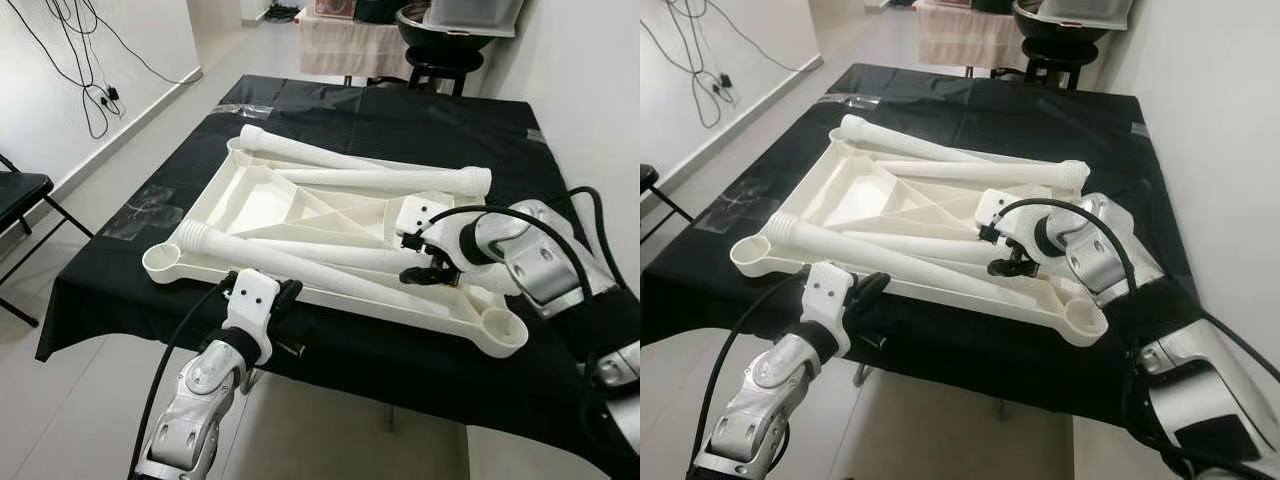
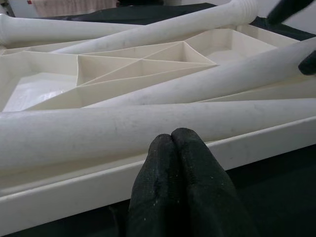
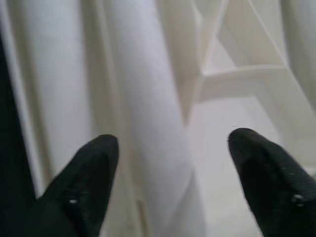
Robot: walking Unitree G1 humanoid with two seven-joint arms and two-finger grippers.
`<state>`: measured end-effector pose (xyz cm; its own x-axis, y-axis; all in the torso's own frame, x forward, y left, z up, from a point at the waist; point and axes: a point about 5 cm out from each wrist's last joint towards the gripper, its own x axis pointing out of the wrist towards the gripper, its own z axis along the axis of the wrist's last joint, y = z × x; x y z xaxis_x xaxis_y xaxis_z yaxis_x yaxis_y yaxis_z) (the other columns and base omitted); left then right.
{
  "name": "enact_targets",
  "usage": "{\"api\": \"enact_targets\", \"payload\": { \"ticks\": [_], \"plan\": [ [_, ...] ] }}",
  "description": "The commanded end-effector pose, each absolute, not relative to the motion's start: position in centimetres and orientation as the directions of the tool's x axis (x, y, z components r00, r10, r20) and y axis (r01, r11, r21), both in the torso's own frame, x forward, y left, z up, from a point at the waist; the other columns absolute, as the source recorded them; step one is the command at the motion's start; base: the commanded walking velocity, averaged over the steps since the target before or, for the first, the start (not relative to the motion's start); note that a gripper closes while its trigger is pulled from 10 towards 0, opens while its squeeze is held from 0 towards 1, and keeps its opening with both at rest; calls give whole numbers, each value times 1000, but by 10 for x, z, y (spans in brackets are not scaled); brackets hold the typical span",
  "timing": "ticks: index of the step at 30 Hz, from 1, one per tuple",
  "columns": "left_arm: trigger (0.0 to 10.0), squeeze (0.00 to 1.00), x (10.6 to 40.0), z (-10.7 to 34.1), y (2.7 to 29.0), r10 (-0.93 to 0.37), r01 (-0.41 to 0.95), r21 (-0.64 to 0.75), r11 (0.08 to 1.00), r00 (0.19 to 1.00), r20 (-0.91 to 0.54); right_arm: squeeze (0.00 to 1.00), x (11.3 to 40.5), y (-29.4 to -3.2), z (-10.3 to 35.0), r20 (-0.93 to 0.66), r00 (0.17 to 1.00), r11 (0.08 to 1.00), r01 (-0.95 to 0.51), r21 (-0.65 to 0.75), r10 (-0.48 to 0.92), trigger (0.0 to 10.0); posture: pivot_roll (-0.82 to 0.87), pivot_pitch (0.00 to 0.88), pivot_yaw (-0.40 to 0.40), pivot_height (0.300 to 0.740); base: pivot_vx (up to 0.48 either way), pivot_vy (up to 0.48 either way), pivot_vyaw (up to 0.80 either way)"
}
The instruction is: Building children table
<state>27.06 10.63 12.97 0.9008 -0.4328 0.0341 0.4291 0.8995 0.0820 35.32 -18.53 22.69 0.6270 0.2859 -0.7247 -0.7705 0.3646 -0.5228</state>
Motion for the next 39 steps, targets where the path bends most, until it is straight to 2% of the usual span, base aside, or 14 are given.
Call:
{"api": "enact_targets", "payload": {
  "ticks": [1,2,3,7,17,23,26,27,28,29,39],
  "plan": [
    [10000,0,270,130,107,-440,436,102,894,897,29,78,355,-190,229,-730,644,359,-752,-552,228,10000,2,108,-45,740,0,0,0],
    [10000,0,270,130,107,-440,436,102,894,897,29,78,355,-190,229,-730,644,359,-752,-552,228,10000,2,108,-45,740,0,0,0],
    [10000,0,270,130,107,-440,435,104,895,898,29,0,354,-199,229,-744,646,329,-749,-575,171,10000,1,108,-45,740,0,0,0],
    [10000,0,269,130,106,-442,436,112,893,897,29,0,352,-213,233,-774,626,281,-763,-582,97,10000,-4,110,-50,740,0,0,0],
    [10000,0,269,131,105,-437,431,116,895,899,33,0,354,-202,219,-815,565,261,-812,-522,127,10000,0,111,-59,740,0,0,0],
    [10000,0,269,131,105,-433,427,117,897,901,35,0,355,-198,209,-833,543,256,-824,-505,107,10000,0,112,-60,740,0,0,0],
    [10000,0,269,131,105,-432,426,117,897,901,35,0,357,-201,201,-839,543,227,-823,-521,45,10000,-1,113,-61,740,0,0,0],
    [10000,0,269,132,105,-433,426,118,897,901,35,0,358,-204,199,-838,545,220,-820,-529,14,3882,-1,113,-62,740,0,0,0],
    [10000,0,269,132,105,-433,426,118,897,901,35,0,358,-204,199,-838,545,220,-820,-529,14,3882,-1,113,-62,740,0,0,0],
    [10000,0,269,132,105,-433,426,119,897,901,35,0,358,-206,198,-837,547,215,-817,-536,-6,0,-2,115,-61,740,0,0,0],
    [10000,0,269,132,105,-430,424,119,898,902,36,0,360,-209,198,-834,551,207,-812,-545,-33,0,-3,113,-64,740,0,0,0]
  ]
}}
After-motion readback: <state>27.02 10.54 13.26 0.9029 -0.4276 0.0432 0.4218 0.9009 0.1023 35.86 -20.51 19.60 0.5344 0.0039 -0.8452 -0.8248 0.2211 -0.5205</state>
